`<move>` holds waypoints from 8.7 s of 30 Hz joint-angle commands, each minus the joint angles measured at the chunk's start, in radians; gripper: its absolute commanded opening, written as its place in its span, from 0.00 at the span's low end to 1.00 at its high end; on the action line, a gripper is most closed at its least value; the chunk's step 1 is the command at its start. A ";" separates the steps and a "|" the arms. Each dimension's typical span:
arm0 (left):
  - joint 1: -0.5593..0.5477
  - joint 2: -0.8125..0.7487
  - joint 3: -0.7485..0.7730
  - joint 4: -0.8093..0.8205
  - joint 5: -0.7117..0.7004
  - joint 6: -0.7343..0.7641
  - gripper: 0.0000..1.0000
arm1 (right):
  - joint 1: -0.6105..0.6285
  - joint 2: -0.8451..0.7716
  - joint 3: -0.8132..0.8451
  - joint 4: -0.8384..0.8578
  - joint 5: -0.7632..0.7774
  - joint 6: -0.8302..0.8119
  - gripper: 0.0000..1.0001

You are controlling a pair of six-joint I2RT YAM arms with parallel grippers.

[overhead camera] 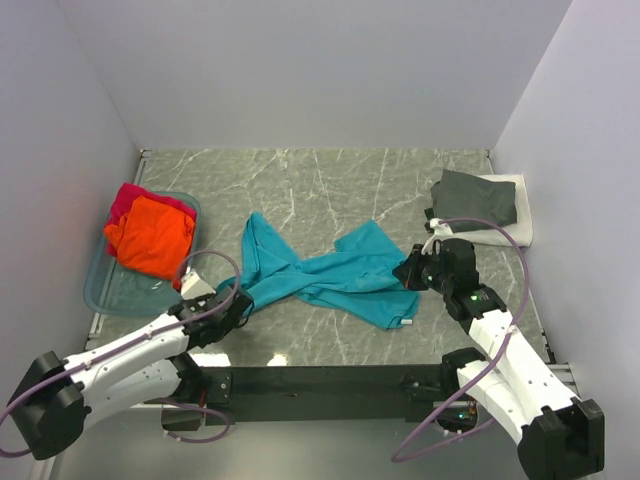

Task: Fold and stack the t-shirts
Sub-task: Flatten the tshirt out

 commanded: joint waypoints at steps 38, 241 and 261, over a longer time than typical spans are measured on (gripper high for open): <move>0.217 -0.039 1.480 -0.168 0.277 0.975 0.00 | 0.005 -0.052 1.428 -0.555 0.045 -0.141 0.00; 0.329 -0.123 0.023 -0.040 -0.034 -0.067 0.69 | 0.058 0.612 0.481 -0.007 0.045 -0.014 0.69; 0.329 -0.081 -0.059 0.046 -0.011 -0.101 0.53 | 0.061 0.457 0.392 -0.026 0.068 -0.003 0.69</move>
